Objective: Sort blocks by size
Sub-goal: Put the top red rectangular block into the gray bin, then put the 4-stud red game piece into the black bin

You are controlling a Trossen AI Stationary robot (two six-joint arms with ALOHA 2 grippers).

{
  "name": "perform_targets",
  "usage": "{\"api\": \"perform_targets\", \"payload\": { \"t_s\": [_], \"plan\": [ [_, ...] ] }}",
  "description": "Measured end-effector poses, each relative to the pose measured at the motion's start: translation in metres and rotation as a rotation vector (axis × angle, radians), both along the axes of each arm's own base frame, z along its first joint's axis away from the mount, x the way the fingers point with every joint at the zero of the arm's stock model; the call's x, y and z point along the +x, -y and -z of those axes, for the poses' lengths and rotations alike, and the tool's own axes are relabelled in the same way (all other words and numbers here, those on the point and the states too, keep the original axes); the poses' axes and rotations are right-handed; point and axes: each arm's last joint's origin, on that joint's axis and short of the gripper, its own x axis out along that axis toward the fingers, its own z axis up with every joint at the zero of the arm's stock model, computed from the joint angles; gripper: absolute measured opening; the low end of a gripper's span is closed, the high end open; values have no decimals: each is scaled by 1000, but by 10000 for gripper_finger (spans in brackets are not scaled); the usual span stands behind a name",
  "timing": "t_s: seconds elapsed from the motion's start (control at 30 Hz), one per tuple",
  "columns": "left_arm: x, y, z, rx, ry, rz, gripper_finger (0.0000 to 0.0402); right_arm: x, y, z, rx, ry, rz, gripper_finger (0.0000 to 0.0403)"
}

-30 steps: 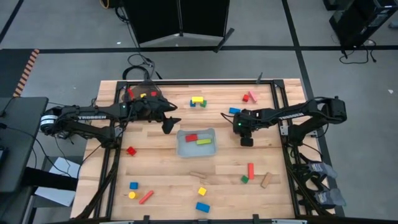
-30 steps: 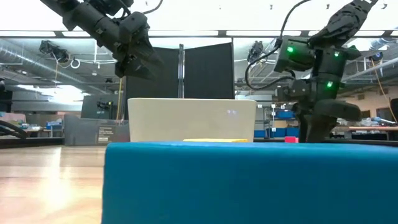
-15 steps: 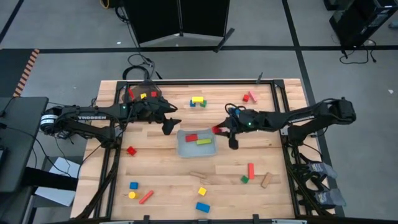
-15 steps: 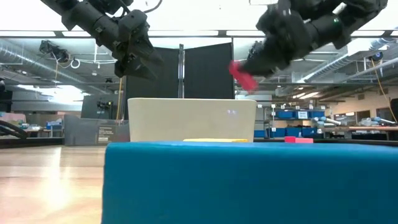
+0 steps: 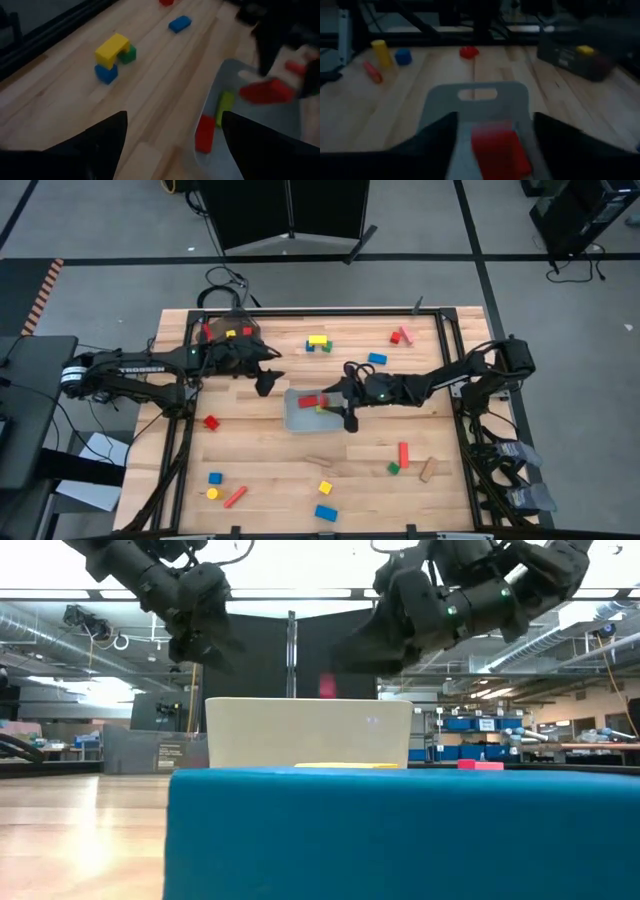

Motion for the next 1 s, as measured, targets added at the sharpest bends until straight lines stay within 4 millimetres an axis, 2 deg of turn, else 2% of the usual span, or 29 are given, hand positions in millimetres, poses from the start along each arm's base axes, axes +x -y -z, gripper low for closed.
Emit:
{"api": "perform_targets", "payload": {
  "t_s": [0.1, 0.17, 0.23, 0.37, 0.57, 0.7, 1.0],
  "plan": [
    [-3, 3, 4, -20, -162, 20, 324, 1, 0, -9, -15, 30, -10, 354],
    [-4, 7, 8, -36, -312, 37, 316, -1, 0, -17, -28, 54, -15, 381],
    [-5, 10, 10, -43, -455, 48, 306, -3, 0, -24, -36, 79, -18, 390],
    [-3, 20, 9, -42, -702, 135, 289, -8, -2, -35, -58, 111, -30, 377],
    [-9, 45, 18, 33, -1146, 407, 292, -12, -7, -44, -63, 131, -43, 346],
    [-10, 58, 34, 69, -1283, 550, 316, -12, -9, -44, -63, 130, -46, 333],
    [-16, 78, 76, 57, -1412, 717, 367, -12, -11, -44, -46, 130, -44, 320]
  ]
}}
